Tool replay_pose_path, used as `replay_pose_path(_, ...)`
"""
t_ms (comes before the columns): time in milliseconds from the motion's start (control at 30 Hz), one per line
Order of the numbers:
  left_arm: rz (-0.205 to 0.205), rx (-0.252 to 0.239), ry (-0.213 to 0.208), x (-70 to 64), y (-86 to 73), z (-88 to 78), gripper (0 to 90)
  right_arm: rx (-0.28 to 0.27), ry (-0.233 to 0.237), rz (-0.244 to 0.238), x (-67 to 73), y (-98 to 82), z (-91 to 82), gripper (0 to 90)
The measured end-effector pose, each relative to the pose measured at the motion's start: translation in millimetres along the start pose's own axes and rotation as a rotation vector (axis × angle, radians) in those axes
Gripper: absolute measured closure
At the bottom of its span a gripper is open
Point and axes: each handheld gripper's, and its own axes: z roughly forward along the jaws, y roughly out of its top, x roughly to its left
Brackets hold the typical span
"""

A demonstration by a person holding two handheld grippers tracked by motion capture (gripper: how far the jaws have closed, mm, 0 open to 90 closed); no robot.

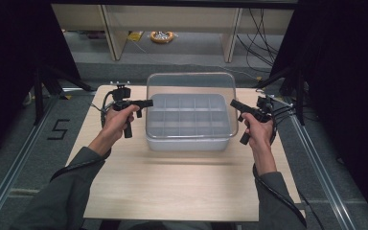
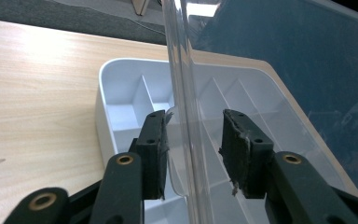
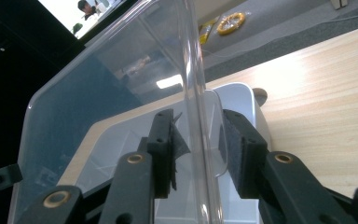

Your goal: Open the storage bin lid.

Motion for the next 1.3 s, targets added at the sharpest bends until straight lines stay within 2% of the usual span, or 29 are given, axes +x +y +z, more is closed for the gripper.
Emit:
replay_pose_path(100,-0.012,0.002,0.005,-3.5,-7.2,-3.3,60.1,-0.006,0.006,-0.022,1.8,0.1,-7.7,66.7)
replay_pose_path(133,-0.008,0.005,0.003,-3.6,-8.4,-4.6,60.3,-0.004,-0.001,-0.031,2.2,-0.7,-10.9,66.7)
replay_pose_path(267,0.005,-0.005,-0.006,-7.4,-14.7,-13.0,61.0,-0.003,0.022,-0.031,3.5,-4.6,-21.3,67.0)
replay_pose_path(300,0.015,-0.003,-0.006,-8.3,-16.1,-15.0,61.0,-0.008,0.021,-0.06,2.0,-5.2,-23.5,67.0)
replay_pose_path(333,0.014,-0.005,-0.01,-9.1,-17.4,-16.8,60.9,-0.003,0.035,-0.034,3.9,-6.7,-26.0,67.0)
replay_pose_path(367,0.018,-0.005,-0.012,-9.5,-18.4,-18.7,61.0,-0.002,0.028,-0.049,3.5,-7.6,-28.1,67.0)
replay_pose_path(400,0.023,-0.006,-0.013,-9.8,-19.5,-20.6,60.9,0.001,0.03,-0.033,5.2,-9.2,-30.1,67.2)
replay_pose_path(433,0.023,-0.009,-0.014,-10.1,-20.8,-22.3,60.9,-0.004,0.034,-0.057,5.0,-11.5,-33.4,67.4)
replay_pose_path(500,0.031,-0.008,-0.016,-10.5,-24.1,-26.5,60.9,-0.007,0.044,-0.045,7.0,-13.1,-34.9,67.4)
replay_pose_path(533,0.033,-0.008,-0.02,-9.9,-25.9,-28.4,60.9,-0.002,0.038,-0.055,7.9,-14.2,-36.8,67.4)
replay_pose_path(567,0.025,-0.01,-0.027,-8.5,-28.0,-30.2,61.3,0.0,0.043,-0.044,9.6,-15.5,-39.0,67.4)
replay_pose_path(600,0.01,-0.007,-0.035,-6.2,-30.2,-32.0,61.9,-0.005,0.048,-0.07,8.8,-16.2,-40.5,67.9)
replay_pose_path(667,-0.002,-0.004,-0.046,-2.6,-34.6,-34.9,62.7,-0.005,0.07,-0.046,11.6,-20.3,-43.3,68.3)
replay_pose_path(800,-0.002,0.001,-0.036,1.6,-44.9,-40.9,61.2,-0.002,0.055,-0.096,17.4,-31.7,-45.7,68.2)
replay_pose_path(900,-0.026,0.025,-0.067,6.8,-52.9,-45.9,61.5,0.001,0.06,-0.088,18.9,-37.8,-48.8,68.5)
replay_pose_path(933,-0.03,0.032,-0.074,8.2,-55.8,-47.5,61.6,0.003,0.069,-0.103,17.9,-39.5,-49.4,68.7)
replay_pose_path(967,-0.013,0.036,-0.07,8.8,-58.7,-49.3,61.5,0.007,0.068,-0.102,18.4,-41.6,-50.5,68.9)
replay_pose_path(1000,-0.011,0.035,-0.064,8.8,-61.6,-50.8,61.5,0.008,0.066,-0.11,18.7,-43.7,-51.8,68.9)
replay_pose_path(1033,-0.01,0.039,-0.065,9.7,-64.1,-52.8,61.4,0.018,0.065,-0.099,21.2,-46.2,-53.4,68.8)
replay_pose_path(1100,-0.017,0.033,-0.071,10.4,-68.9,-56.6,61.4,0.025,0.068,-0.116,22.2,-51.0,-55.7,68.8)
replay_pose_path(1133,-0.008,0.033,-0.068,10.8,-71.3,-58.8,61.5,0.027,0.082,-0.113,22.4,-53.4,-56.6,68.8)
replay_pose_path(1200,-0.011,0.043,-0.079,10.9,-76.5,-64.0,62.2,0.046,0.073,-0.108,21.1,-58.2,-60.2,68.8)
replay_pose_path(1267,0.006,0.055,-0.08,9.6,-82.0,-68.9,62.3,0.053,0.095,-0.102,18.5,-63.9,-62.6,68.7)
replay_pose_path(1300,0.01,0.057,-0.076,8.8,-84.8,-70.8,62.1,0.059,0.087,-0.105,18.2,-66.6,-64.5,68.7)
